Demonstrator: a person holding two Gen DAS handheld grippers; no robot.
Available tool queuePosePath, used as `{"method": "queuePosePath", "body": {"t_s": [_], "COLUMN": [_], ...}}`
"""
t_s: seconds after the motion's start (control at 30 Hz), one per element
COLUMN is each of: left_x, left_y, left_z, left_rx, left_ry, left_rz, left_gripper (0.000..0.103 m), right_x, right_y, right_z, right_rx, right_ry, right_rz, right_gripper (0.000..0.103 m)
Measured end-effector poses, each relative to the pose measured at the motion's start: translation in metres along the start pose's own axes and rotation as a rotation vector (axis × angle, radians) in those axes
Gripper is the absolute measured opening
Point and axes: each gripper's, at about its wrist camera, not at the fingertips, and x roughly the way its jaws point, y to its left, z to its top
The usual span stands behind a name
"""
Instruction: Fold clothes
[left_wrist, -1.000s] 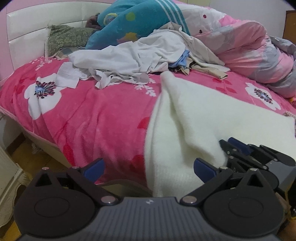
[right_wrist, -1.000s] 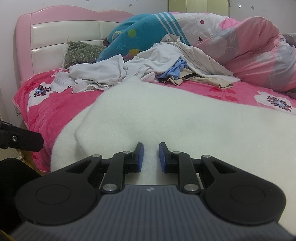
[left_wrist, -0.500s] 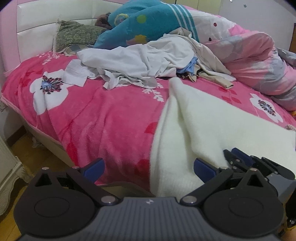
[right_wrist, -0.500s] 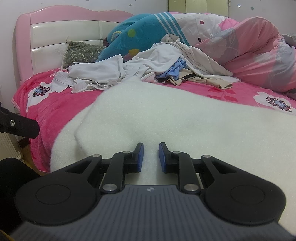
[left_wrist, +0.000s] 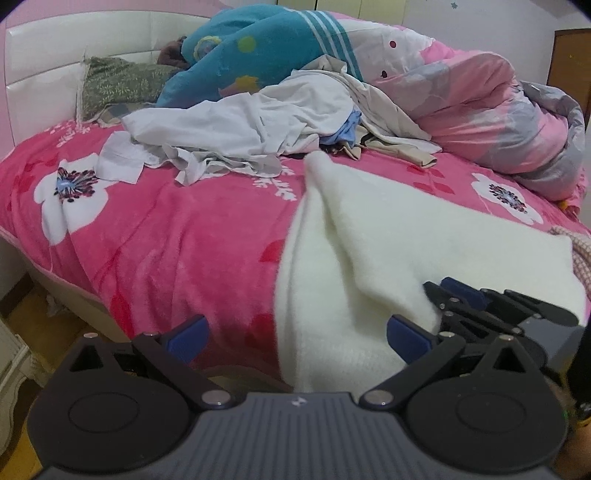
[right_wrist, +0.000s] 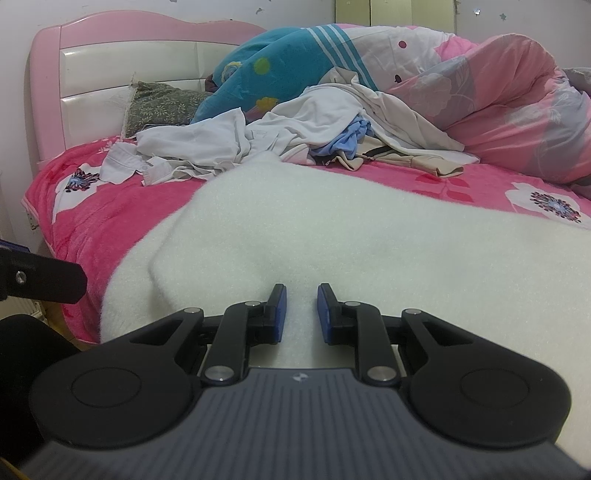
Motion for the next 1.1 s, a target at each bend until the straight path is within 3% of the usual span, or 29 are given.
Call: {"method": "queuePosePath", "body": {"t_s": [0.13,0.3,0.43,0.6,0.83,1.1], "left_x": [0.005,0.022,0.035,0.041,0.050,0.058], "left_y": [0.002,0.018,0.032,0.049,0.065,0.056], "left_z": [-0.006,-0.015,-0.020,-0.025,-0.024,-0.015], "left_rx": [0.031,-0.018,-0.062,-0.111,-0.170,-0.120], "left_ry": [-0.006,0.051,0.084,0.061,0.027,-0.022], "left_rz": [0.021,0.011,-0.016,-0.084,-0.219,-0.327], "left_gripper": [0.103,0.103,0.101,0.089,0.070,0.069], "right_x": [-0.002,-0.006,-0.013,-0.004,-0.015,-0.011], "right_y": [-0.005,-0.010,-0.006,0.014,0.005,0.007], "right_z": [0.002,0.020,0.031,0.012,0.007,0.005], "right_rx": [0.027,0.034,0.034,-0.057,-0.017,-0.007], "right_ry": [0.010,0.080,0.049,0.051,0.049,0.050], "right_rz": [0.024,0.064,0.111,0.155,0.207,0.205], "right_gripper": [0.018,0.019,0.019,0.020,0.020,0.020]}}
